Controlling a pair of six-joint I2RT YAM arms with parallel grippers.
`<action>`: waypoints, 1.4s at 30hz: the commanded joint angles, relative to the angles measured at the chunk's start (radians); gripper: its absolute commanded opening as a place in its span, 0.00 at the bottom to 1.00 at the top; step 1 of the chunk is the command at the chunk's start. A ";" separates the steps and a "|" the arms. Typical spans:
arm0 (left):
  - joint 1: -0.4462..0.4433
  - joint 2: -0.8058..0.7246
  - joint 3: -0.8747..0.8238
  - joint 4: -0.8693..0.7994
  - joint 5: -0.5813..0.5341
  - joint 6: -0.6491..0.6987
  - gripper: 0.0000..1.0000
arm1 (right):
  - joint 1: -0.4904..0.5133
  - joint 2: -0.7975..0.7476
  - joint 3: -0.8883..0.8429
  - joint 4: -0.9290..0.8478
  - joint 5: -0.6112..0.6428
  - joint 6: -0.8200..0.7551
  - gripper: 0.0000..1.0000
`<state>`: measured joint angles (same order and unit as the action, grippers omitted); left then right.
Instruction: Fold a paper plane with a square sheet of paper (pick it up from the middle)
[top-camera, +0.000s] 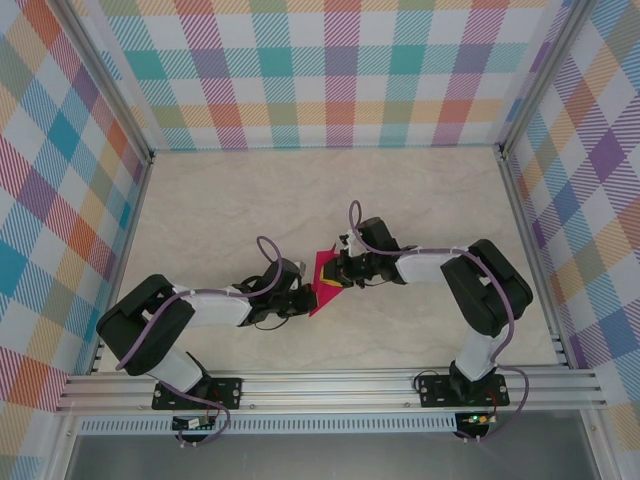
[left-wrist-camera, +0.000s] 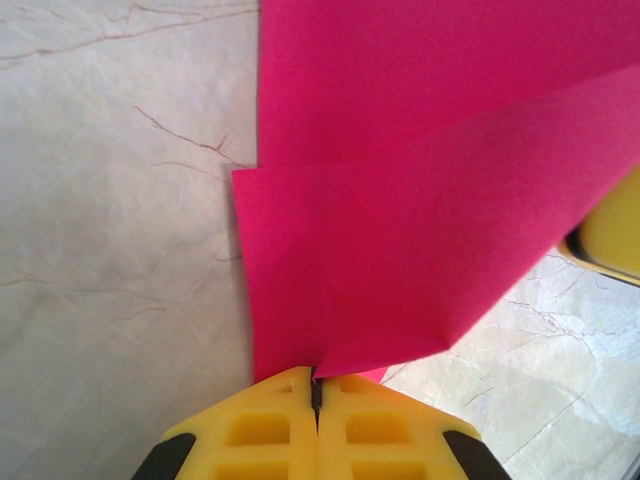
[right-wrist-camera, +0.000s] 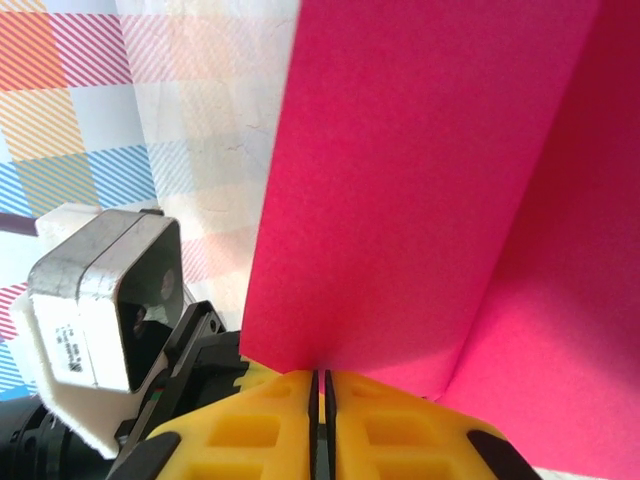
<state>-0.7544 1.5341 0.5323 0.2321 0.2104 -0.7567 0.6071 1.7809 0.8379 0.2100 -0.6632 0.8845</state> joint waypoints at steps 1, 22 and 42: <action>0.009 -0.020 0.003 -0.064 -0.004 0.032 0.01 | 0.006 0.028 0.033 0.015 0.010 0.010 0.12; 0.009 -0.040 0.087 -0.178 -0.014 0.121 0.16 | 0.006 -0.029 0.010 -0.053 0.037 -0.008 0.15; 0.031 -0.016 0.083 -0.132 0.055 0.168 0.00 | 0.006 -0.116 -0.043 -0.079 0.055 -0.024 0.18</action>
<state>-0.7410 1.4998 0.6056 0.0631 0.2176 -0.6086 0.6071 1.6970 0.8150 0.1364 -0.6025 0.8818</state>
